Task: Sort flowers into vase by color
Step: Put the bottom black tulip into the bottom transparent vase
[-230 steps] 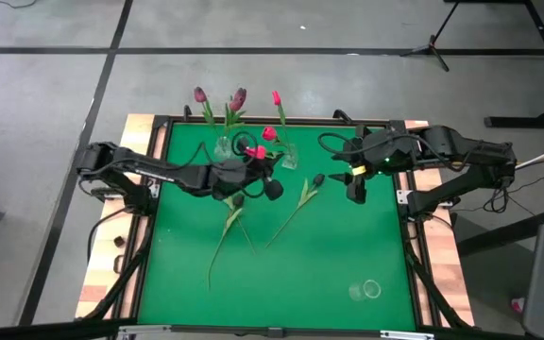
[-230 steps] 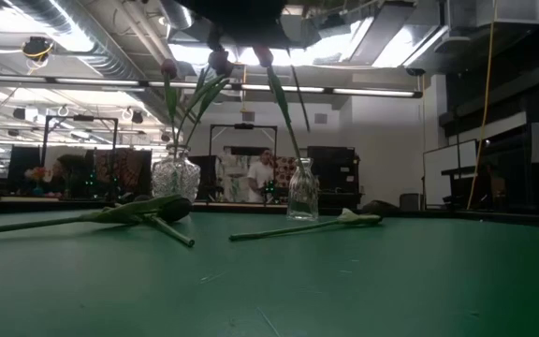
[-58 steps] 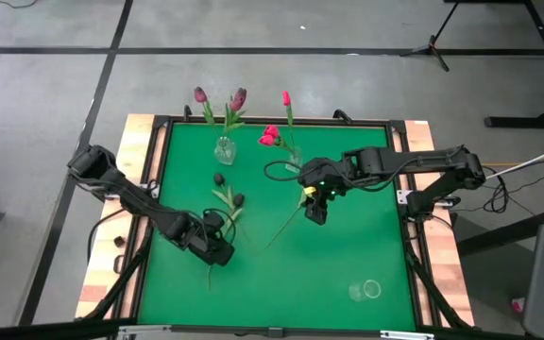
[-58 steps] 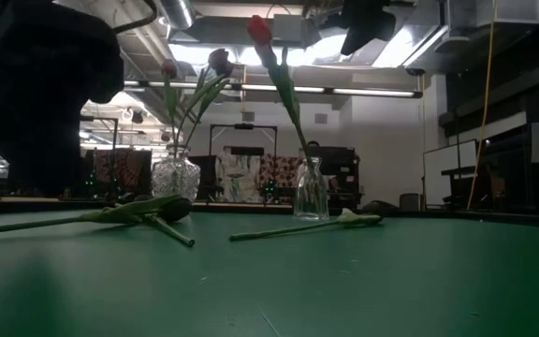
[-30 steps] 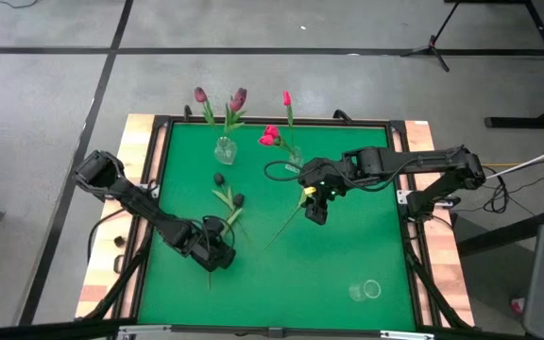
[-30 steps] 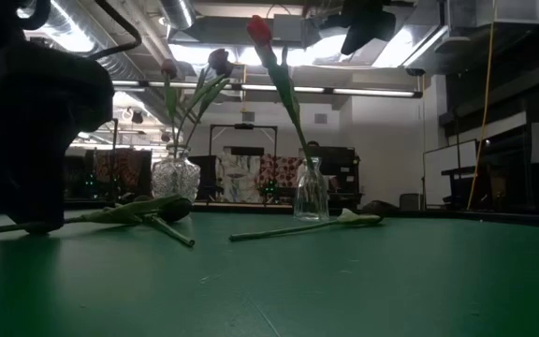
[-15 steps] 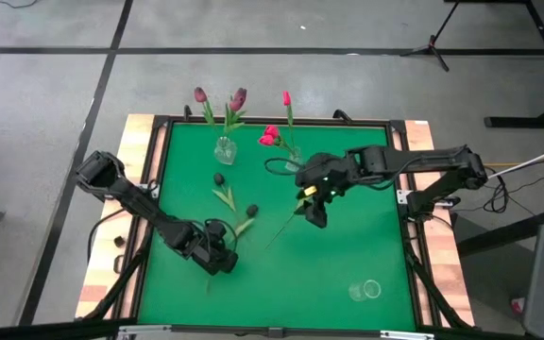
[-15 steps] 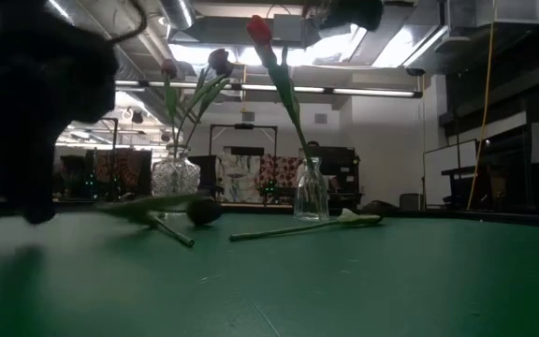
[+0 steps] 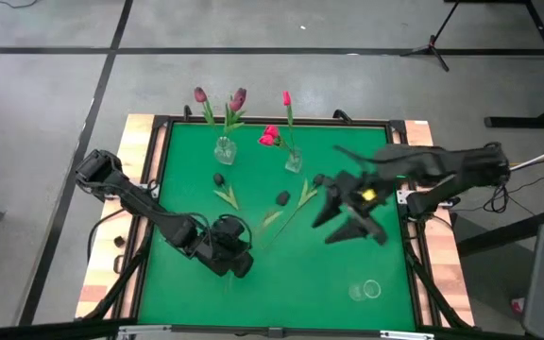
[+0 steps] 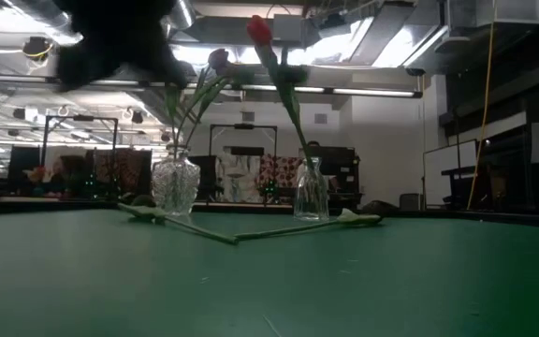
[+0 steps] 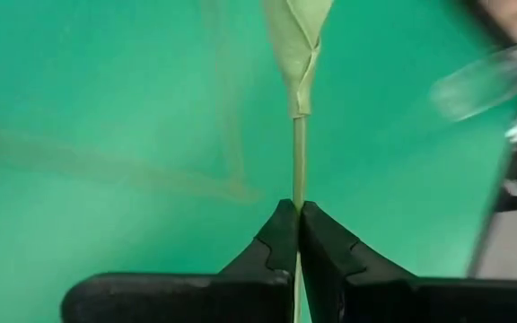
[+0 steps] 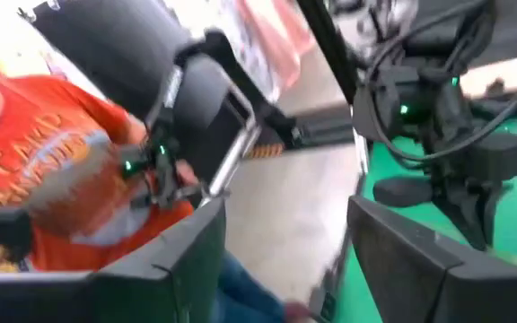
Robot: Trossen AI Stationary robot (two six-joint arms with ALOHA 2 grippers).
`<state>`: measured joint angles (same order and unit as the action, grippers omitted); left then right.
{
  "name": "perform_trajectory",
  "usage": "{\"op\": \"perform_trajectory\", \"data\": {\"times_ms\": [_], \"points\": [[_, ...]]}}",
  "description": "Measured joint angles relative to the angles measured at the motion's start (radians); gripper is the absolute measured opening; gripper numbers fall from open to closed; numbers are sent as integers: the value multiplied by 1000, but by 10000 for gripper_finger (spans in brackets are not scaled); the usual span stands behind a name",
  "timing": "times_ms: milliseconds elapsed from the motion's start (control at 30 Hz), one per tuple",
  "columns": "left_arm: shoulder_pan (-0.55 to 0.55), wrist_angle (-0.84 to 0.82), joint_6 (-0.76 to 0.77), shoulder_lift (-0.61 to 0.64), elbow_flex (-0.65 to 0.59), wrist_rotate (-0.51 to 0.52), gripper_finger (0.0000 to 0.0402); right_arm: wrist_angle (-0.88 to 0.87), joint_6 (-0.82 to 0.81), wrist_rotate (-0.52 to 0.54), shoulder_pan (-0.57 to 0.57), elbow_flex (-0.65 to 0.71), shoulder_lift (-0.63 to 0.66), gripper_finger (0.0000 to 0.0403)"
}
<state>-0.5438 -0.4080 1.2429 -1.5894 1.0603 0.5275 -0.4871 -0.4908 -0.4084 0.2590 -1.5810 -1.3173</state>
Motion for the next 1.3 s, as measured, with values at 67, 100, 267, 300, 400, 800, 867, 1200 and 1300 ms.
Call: {"op": "perform_trajectory", "data": {"times_ms": [67,100,267,300,400,800,867,1200,1300], "points": [[1,54,-133,0,35,51,2,35,-20,77,57,-1,33,234],[1,103,-207,0,46,77,2,45,-23,128,86,-1,51,234],[10,482,-588,0,55,157,2,43,-2,380,251,-1,101,234],[14,557,-650,0,55,161,2,42,-1,420,283,-1,104,234],[36,729,-795,-2,55,161,2,39,-7,564,378,0,117,234],[203,1130,-856,-80,55,-22,1,136,105,814,634,-8,143,234],[220,1184,-800,-122,56,-59,1,132,130,827,662,-16,149,234],[217,1008,-905,-416,470,-243,1,120,162,828,738,-18,166,234],[208,900,-1035,-515,646,-243,1,140,163,828,757,-18,166,234]]}}
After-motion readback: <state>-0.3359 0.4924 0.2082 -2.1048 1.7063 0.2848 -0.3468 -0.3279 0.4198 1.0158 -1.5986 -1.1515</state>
